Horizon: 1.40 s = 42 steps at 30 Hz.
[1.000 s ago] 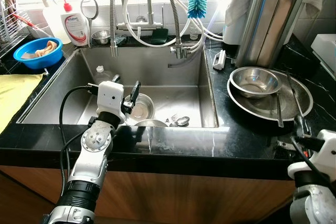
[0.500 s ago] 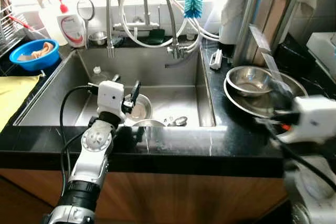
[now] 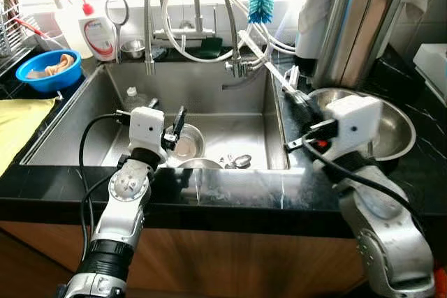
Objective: Kitchen organization
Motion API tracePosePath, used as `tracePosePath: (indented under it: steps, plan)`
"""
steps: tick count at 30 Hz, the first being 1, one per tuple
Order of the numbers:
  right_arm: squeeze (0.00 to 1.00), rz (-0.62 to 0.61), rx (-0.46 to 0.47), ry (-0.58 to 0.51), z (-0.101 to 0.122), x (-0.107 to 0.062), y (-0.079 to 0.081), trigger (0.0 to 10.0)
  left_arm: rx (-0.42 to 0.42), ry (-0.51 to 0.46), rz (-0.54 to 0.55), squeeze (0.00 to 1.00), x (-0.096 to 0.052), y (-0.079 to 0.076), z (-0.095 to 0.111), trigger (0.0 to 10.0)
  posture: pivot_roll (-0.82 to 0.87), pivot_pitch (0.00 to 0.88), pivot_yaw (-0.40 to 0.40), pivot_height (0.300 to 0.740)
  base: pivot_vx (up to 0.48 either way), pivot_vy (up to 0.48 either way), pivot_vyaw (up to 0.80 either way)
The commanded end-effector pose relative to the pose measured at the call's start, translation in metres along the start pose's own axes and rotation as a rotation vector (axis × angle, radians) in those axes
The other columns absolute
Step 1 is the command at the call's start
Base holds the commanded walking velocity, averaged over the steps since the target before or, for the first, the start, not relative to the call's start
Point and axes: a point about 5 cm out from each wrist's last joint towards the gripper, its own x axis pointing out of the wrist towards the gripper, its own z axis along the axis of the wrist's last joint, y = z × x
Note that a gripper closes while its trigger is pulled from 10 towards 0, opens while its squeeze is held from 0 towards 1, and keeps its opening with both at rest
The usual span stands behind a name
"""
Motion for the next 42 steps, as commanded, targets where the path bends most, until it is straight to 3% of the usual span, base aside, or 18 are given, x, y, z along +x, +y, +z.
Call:
tracePosePath:
  steps: [1,4,11,22,42]
  plan:
    - [0.00,0.049,-0.006,0.061,-0.008,0.007,0.004,10.0,0.029,-0.005,0.011,0.00,0.002,0.005,0.002,10.0,-0.10,0.000,0.068,0.740,0.000,0.000,0.00]
    - [0.00,0.059,0.022,0.179,-0.030,0.015,0.006,10.0,0.031,-0.006,0.014,0.00,0.001,0.005,0.002,10.0,-0.10,0.000,0.065,0.740,0.000,0.000,0.00]
    - [0.00,-0.002,0.044,0.280,-0.043,0.026,-0.005,10.0,0.039,-0.005,0.022,0.00,0.000,0.009,0.002,10.0,-0.08,0.000,0.063,0.740,0.000,0.000,0.00]
    - [0.00,0.009,0.092,0.336,-0.052,0.033,-0.002,10.0,0.042,-0.006,0.017,0.00,0.000,0.008,0.003,10.0,-0.07,0.000,0.063,0.740,0.000,0.000,0.00]
    - [0.00,0.007,0.122,0.407,-0.069,0.028,0.001,10.0,0.040,-0.003,0.003,0.00,0.000,0.006,0.002,10.0,-0.06,0.000,0.060,0.740,0.000,0.000,0.00]
